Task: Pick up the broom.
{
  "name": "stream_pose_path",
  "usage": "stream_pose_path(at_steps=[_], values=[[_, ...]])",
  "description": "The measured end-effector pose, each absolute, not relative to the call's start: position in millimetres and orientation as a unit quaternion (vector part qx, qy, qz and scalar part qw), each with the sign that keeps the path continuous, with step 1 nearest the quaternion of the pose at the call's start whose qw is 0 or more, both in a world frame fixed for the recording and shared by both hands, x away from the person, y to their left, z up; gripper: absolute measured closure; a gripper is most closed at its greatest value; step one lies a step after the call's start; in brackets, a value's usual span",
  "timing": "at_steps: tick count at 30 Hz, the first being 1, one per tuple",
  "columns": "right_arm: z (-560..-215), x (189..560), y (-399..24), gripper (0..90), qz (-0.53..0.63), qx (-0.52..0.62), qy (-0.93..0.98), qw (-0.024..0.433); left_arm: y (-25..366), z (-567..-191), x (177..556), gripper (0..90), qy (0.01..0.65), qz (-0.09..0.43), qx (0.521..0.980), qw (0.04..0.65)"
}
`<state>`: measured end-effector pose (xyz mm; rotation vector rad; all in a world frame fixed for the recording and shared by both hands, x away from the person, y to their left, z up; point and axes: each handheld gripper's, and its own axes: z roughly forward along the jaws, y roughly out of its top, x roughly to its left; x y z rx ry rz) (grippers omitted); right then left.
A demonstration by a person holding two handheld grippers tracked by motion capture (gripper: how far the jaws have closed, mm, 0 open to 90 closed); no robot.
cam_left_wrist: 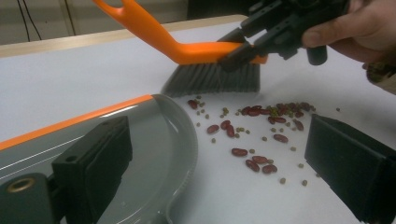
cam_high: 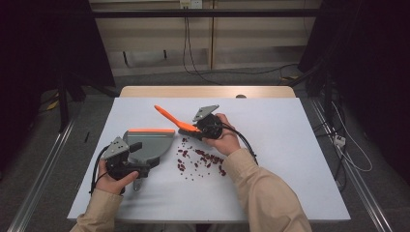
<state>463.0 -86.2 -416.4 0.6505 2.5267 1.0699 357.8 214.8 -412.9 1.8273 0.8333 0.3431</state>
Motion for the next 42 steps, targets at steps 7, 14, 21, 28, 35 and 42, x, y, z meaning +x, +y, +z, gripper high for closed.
stream_pose_path(at_steps=[7, 14, 21, 28, 35, 42], values=[[-414.0, 440.8, -91.6, 71.1, 0.376, 0.195, 0.895, 0.143, 213.9, -412.8, 357.9, 7.5, 0.344, 0.146, 0.768, 0.520], [-411.7, 421.5, -99.9, 71.1, 0.373, 0.180, 0.900, 0.137, 213.3, -412.2, 357.2, 7.5, 0.345, 0.148, 0.768, 0.520], [-409.5, 409.0, -103.7, 71.1, 0.373, 0.175, 0.901, 0.134, 211.3, -412.3, 356.6, 7.5, 0.343, 0.148, 0.768, 0.520], [-400.8, 405.9, -110.2, 71.1, 0.404, 0.214, 0.876, 0.150, 211.1, -411.8, 356.6, 7.5, 0.341, 0.150, 0.769, 0.519], [-395.1, 398.4, -116.2, 71.2, 0.457, 0.328, 0.815, 0.138, 210.7, -412.2, 356.6, 7.5, 0.341, 0.149, 0.769, 0.520], [-402.5, 388.4, -111.4, 71.2, 0.473, 0.396, 0.777, 0.123, 209.0, -412.4, 354.8, 7.5, 0.337, 0.149, 0.771, 0.519]])
